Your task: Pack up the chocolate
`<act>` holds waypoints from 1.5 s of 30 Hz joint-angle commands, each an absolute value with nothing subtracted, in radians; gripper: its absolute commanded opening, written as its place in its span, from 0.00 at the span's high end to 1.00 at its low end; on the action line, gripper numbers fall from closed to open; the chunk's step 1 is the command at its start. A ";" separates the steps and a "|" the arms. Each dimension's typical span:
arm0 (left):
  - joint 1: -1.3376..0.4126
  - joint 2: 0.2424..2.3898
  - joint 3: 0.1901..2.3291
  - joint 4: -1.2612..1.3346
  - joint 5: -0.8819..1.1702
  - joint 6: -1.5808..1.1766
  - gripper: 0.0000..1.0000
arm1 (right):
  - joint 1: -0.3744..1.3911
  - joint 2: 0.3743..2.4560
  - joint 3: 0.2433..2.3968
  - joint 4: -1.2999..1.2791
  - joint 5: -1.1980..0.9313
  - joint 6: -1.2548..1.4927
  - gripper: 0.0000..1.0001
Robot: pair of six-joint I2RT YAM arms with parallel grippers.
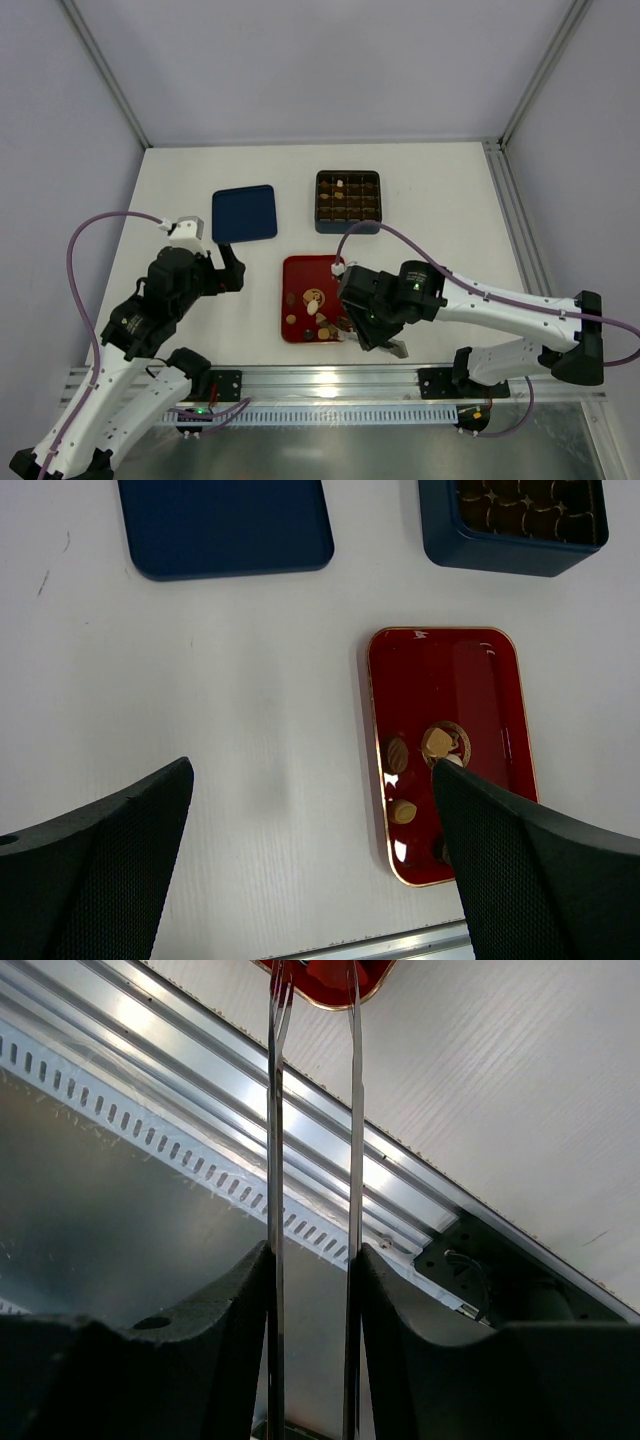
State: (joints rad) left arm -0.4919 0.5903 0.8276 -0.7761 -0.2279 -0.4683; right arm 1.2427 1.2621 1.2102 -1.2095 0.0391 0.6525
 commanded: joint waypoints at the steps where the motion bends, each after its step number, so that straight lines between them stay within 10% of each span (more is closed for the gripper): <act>1: -0.497 0.583 0.824 -0.753 -0.244 -0.474 0.00 | 1.252 1.261 1.213 -1.213 0.040 0.647 0.59; 45: -0.502 0.572 0.822 -0.756 -0.253 -0.474 0.00 | 1.243 1.404 1.243 -1.200 0.126 0.577 0.60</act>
